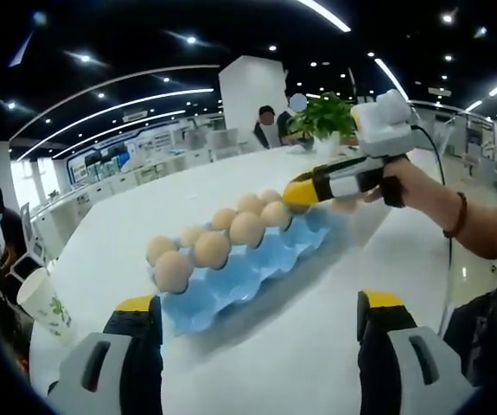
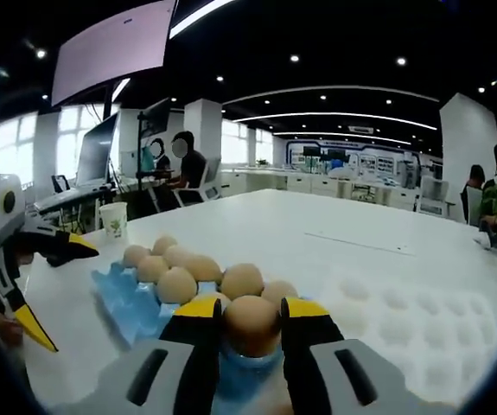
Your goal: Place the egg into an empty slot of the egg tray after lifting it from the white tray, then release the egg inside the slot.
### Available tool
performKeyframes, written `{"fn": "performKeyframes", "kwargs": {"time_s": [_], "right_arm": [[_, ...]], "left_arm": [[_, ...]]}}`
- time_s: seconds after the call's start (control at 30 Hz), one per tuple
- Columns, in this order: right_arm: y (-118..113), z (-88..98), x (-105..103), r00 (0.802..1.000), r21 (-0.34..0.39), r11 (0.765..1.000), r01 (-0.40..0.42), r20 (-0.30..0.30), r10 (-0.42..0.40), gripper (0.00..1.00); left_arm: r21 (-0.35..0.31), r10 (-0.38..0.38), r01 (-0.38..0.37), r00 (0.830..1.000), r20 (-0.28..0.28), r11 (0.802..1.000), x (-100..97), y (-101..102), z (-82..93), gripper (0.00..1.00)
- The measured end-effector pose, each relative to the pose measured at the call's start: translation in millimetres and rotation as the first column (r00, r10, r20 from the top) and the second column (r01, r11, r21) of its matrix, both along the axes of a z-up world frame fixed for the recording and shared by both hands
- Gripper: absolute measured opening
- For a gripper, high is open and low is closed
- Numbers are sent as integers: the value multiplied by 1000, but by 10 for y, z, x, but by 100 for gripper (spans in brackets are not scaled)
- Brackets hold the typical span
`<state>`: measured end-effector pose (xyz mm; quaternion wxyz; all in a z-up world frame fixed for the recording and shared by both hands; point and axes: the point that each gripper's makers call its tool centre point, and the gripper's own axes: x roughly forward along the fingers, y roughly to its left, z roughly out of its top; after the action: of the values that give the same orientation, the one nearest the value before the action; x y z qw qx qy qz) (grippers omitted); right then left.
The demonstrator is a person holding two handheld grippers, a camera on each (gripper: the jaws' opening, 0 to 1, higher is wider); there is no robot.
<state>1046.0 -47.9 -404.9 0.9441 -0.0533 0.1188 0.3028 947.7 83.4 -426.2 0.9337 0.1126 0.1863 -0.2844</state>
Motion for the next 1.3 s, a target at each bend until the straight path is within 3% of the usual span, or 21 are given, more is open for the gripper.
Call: {"fn": "performKeyframes", "kwargs": {"time_s": [0.33, 0.77, 0.97, 1.1, 1.3], "right_arm": [[-42, -30, 41, 999, 18, 1000, 12, -42, -11, 28], [-66, -97, 123, 982, 95, 994, 58, -184, -40, 28], [-56, -104, 83, 977, 61, 997, 49, -209, -35, 28], [-111, -208, 85, 951, 13, 997, 73, -301, -66, 28], [-94, -239, 95, 942, -17, 998, 66, -329, -68, 28]], "left_arm": [[-9, 3, -3, 1000, 7, 1000, 4, 2, 33, 95], [-10, -1, 1, 1000, 17, 1000, 9, -17, 74, 95], [-13, 0, 0, 1000, 20, 1000, 1, -3, 81, 95], [-11, -2, 2, 1000, 20, 1000, -4, -3, 79, 95], [-14, -4, 4, 1000, 26, 1000, -3, -10, 99, 95]]}}
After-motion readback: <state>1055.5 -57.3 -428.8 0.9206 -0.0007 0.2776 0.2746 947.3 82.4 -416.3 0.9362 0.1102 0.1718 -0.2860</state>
